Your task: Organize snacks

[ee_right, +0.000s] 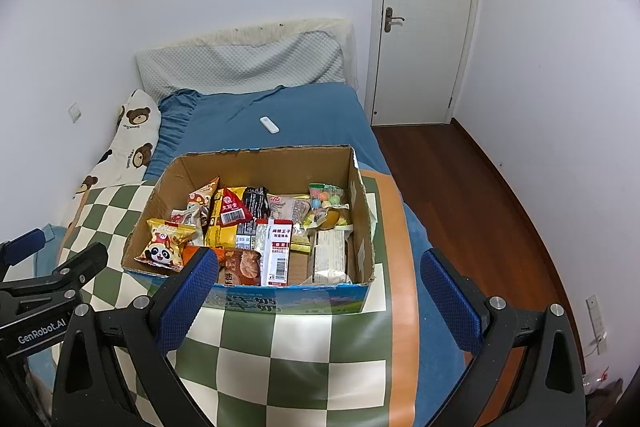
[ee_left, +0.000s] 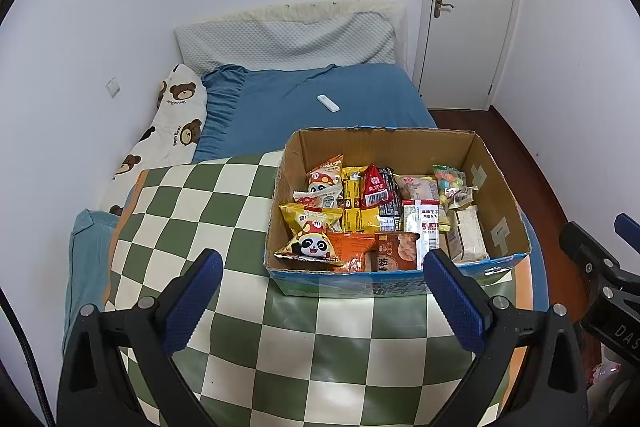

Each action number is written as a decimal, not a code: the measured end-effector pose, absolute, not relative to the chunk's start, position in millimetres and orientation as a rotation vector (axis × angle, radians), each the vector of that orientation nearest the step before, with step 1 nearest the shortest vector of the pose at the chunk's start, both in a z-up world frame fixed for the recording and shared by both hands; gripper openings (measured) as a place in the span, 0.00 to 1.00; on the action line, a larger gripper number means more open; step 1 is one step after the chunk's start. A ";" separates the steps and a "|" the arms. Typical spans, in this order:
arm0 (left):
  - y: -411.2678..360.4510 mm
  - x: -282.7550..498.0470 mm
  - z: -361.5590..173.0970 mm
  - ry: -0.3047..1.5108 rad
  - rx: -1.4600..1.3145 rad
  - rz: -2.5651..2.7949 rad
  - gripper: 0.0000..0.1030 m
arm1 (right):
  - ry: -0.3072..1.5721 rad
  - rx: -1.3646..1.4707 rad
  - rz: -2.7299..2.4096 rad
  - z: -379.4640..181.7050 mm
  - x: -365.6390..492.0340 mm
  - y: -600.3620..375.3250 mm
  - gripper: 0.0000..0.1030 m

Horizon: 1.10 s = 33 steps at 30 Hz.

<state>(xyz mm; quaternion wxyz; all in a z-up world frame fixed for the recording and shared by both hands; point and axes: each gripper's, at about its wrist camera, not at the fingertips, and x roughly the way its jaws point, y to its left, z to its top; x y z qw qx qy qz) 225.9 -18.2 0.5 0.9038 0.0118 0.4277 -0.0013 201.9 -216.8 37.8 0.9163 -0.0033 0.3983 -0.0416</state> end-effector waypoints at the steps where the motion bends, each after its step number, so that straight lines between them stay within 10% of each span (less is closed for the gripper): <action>1: -18.2 225.9 0.6 0.882 0.024 -0.002 1.00 | 0.819 -0.008 -0.086 38.7 201.4 -216.8 1.00; 33: -20.0 224.1 7.5 0.883 0.025 -0.011 1.00 | 0.821 0.001 -0.084 38.7 194.2 -219.1 1.00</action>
